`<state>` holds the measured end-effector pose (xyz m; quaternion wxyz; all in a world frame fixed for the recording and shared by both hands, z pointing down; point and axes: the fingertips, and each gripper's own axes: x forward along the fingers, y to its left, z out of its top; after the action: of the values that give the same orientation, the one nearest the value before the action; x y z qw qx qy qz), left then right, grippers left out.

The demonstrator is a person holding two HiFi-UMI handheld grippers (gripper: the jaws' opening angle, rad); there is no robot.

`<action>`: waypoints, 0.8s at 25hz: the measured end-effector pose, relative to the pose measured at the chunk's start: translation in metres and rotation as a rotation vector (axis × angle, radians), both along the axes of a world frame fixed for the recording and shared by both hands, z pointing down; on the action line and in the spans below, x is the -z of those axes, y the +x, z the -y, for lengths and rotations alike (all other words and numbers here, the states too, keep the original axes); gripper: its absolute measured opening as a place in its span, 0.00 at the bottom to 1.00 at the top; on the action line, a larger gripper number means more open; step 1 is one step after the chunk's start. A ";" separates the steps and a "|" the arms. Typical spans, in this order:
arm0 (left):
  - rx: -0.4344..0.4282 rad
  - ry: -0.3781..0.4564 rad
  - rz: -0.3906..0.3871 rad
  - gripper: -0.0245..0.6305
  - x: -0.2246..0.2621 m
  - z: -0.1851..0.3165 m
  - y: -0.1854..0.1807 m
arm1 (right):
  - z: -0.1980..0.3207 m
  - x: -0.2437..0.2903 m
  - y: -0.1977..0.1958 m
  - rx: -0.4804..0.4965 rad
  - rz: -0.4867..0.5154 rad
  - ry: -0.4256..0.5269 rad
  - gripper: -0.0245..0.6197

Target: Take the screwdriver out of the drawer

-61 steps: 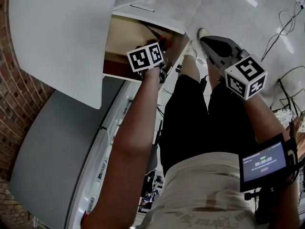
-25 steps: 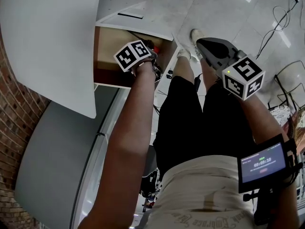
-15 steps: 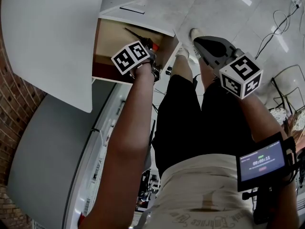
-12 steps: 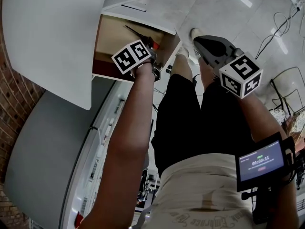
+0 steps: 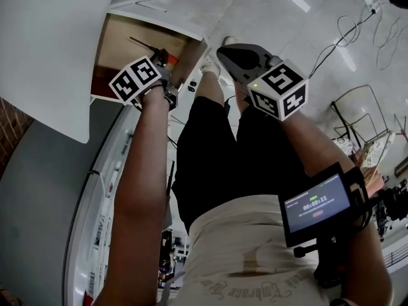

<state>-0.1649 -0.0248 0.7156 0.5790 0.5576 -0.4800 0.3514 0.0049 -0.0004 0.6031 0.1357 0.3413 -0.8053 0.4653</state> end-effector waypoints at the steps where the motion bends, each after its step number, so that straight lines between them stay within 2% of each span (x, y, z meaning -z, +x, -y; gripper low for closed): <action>1: 0.006 0.005 0.002 0.18 0.003 0.001 0.000 | 0.000 0.000 0.000 0.006 0.001 0.001 0.08; 8: 0.012 0.062 -0.041 0.18 0.026 -0.001 0.006 | -0.002 0.004 0.002 0.037 -0.025 -0.002 0.08; 15: -0.042 0.157 -0.029 0.18 0.061 0.002 0.008 | -0.004 0.017 -0.006 0.079 -0.037 0.009 0.08; 20: -0.116 0.247 -0.020 0.18 0.082 -0.001 0.016 | -0.006 0.028 -0.010 0.115 -0.046 0.016 0.08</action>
<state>-0.1489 -0.0241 0.6334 0.4895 0.6548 -0.4806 0.3171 -0.0046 0.0055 0.5754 0.1778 0.3060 -0.8241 0.4422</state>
